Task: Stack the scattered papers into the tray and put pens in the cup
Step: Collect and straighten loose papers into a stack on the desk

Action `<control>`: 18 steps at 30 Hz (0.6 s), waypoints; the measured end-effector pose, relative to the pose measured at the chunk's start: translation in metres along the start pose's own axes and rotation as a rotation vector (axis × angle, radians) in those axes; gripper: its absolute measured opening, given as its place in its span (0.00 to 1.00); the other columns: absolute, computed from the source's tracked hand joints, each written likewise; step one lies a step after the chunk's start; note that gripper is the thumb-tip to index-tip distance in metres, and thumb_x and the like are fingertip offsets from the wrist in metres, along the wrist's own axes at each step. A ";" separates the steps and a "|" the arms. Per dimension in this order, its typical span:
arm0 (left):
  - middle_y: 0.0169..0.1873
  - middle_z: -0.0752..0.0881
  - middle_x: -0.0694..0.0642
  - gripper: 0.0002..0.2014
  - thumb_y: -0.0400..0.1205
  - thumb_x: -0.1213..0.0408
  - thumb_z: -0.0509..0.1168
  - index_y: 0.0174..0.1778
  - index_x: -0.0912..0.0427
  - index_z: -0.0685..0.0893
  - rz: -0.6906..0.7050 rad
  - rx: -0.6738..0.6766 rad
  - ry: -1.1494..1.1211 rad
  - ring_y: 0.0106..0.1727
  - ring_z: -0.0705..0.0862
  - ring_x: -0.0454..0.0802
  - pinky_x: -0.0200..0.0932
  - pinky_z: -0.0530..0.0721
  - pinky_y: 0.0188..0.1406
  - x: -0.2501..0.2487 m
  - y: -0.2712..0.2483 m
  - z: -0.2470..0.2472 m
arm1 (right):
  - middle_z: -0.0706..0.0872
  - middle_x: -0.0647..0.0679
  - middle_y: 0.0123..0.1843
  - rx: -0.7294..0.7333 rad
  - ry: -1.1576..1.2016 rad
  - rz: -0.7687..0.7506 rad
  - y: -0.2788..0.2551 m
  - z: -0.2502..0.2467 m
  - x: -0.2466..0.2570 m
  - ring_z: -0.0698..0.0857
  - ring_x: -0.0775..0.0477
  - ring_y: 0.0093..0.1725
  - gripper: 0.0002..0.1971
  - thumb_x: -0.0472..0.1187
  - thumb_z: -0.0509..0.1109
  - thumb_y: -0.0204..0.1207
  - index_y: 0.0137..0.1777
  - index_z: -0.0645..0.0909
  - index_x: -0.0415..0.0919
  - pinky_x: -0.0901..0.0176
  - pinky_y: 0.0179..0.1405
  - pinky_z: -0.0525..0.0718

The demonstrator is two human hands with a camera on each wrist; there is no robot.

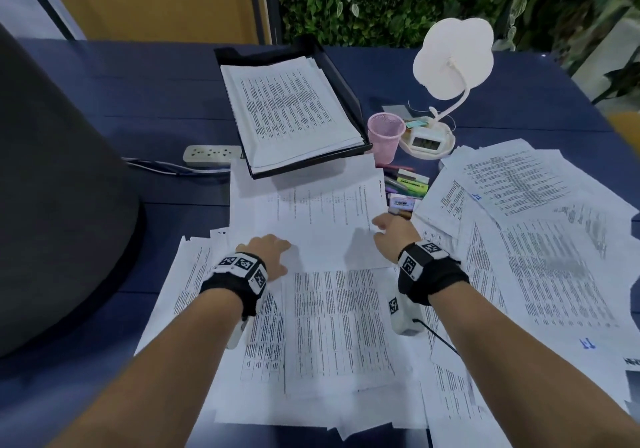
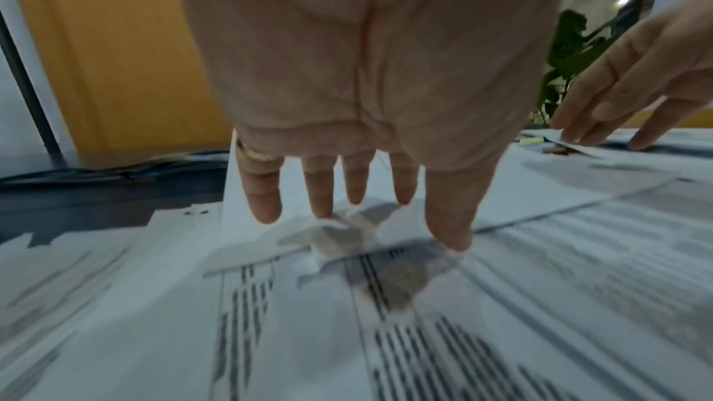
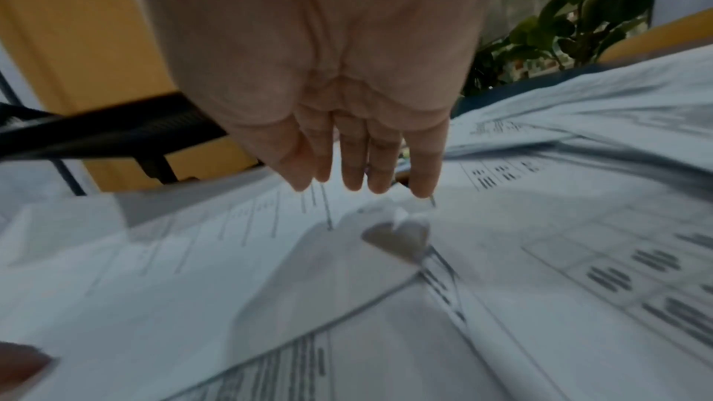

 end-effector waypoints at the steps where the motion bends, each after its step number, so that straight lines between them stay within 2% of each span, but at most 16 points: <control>1: 0.79 0.63 0.48 0.31 0.80 0.53 0.64 0.79 0.42 0.62 0.002 -0.004 0.002 0.75 0.69 0.55 0.59 0.70 0.70 0.001 0.001 0.008 | 0.76 0.40 0.73 0.021 -0.009 0.040 0.003 0.004 -0.006 0.76 0.39 0.71 0.21 0.36 0.59 0.81 0.74 0.71 0.40 0.56 0.66 0.74; 3: 0.79 0.61 0.47 0.32 0.80 0.54 0.65 0.79 0.41 0.61 0.016 -0.034 -0.014 0.75 0.68 0.54 0.58 0.71 0.69 0.003 0.004 0.016 | 0.74 0.37 0.73 0.046 -0.025 0.119 0.011 0.009 -0.014 0.76 0.36 0.70 0.23 0.37 0.59 0.81 0.76 0.66 0.39 0.53 0.65 0.76; 6: 0.79 0.62 0.50 0.29 0.81 0.53 0.65 0.78 0.44 0.65 0.001 -0.086 -0.086 0.75 0.67 0.55 0.58 0.71 0.71 0.009 0.007 0.014 | 0.77 0.34 0.69 0.041 0.010 0.216 0.026 0.011 -0.021 0.80 0.33 0.64 0.28 0.37 0.62 0.79 0.79 0.59 0.37 0.49 0.56 0.81; 8: 0.78 0.63 0.54 0.31 0.79 0.52 0.67 0.77 0.47 0.65 -0.113 -0.232 -0.182 0.75 0.67 0.57 0.60 0.72 0.71 0.018 0.010 0.007 | 0.78 0.34 0.68 0.047 0.019 0.258 0.040 0.011 -0.024 0.80 0.33 0.63 0.30 0.39 0.63 0.77 0.79 0.59 0.37 0.48 0.58 0.82; 10: 0.78 0.62 0.60 0.36 0.77 0.53 0.70 0.79 0.52 0.62 -0.302 -0.412 -0.380 0.76 0.65 0.61 0.62 0.71 0.72 0.032 0.012 0.000 | 0.77 0.35 0.67 0.034 0.019 0.271 0.051 0.010 -0.024 0.79 0.34 0.65 0.27 0.39 0.63 0.77 0.75 0.64 0.36 0.51 0.60 0.79; 11: 0.77 0.62 0.63 0.39 0.75 0.54 0.72 0.80 0.54 0.60 -0.388 -0.477 -0.507 0.76 0.64 0.63 0.62 0.70 0.73 0.041 0.015 -0.002 | 0.77 0.36 0.65 0.004 0.038 0.275 0.054 0.008 -0.023 0.78 0.35 0.65 0.23 0.38 0.64 0.76 0.71 0.68 0.37 0.53 0.58 0.77; 12: 0.77 0.63 0.64 0.42 0.75 0.55 0.73 0.80 0.56 0.58 -0.455 -0.510 -0.642 0.76 0.65 0.64 0.61 0.69 0.73 0.049 0.019 -0.003 | 0.77 0.37 0.60 -0.016 0.038 0.276 0.057 0.007 -0.022 0.79 0.36 0.63 0.18 0.37 0.64 0.76 0.65 0.70 0.39 0.55 0.54 0.74; 14: 0.75 0.67 0.66 0.43 0.75 0.58 0.74 0.81 0.58 0.55 -0.528 -0.519 -0.936 0.74 0.69 0.65 0.59 0.70 0.73 0.062 0.028 -0.004 | 0.72 0.38 0.54 0.014 0.023 0.279 0.064 0.006 -0.020 0.78 0.37 0.58 0.13 0.37 0.61 0.77 0.58 0.65 0.46 0.54 0.51 0.74; 16: 0.73 0.72 0.66 0.39 0.77 0.61 0.72 0.80 0.61 0.58 -0.530 -0.506 -1.111 0.71 0.74 0.64 0.54 0.74 0.70 0.068 0.036 -0.007 | 0.74 0.36 0.57 0.035 0.037 0.285 0.071 0.008 -0.018 0.78 0.35 0.63 0.13 0.37 0.61 0.79 0.59 0.63 0.46 0.49 0.58 0.77; 18: 0.71 0.75 0.66 0.33 0.80 0.62 0.69 0.78 0.65 0.64 -0.493 -0.483 -1.095 0.70 0.76 0.63 0.49 0.75 0.66 0.068 0.041 -0.011 | 0.76 0.35 0.69 0.014 0.181 0.269 0.075 0.010 -0.016 0.76 0.35 0.69 0.18 0.35 0.62 0.79 0.69 0.67 0.41 0.52 0.65 0.75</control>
Point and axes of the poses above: each hand's wrist, its own y-axis towards the middle knuckle, its own z-axis out of the palm, x = y × z, the point moved 2 cm from there along y, towards the middle knuckle
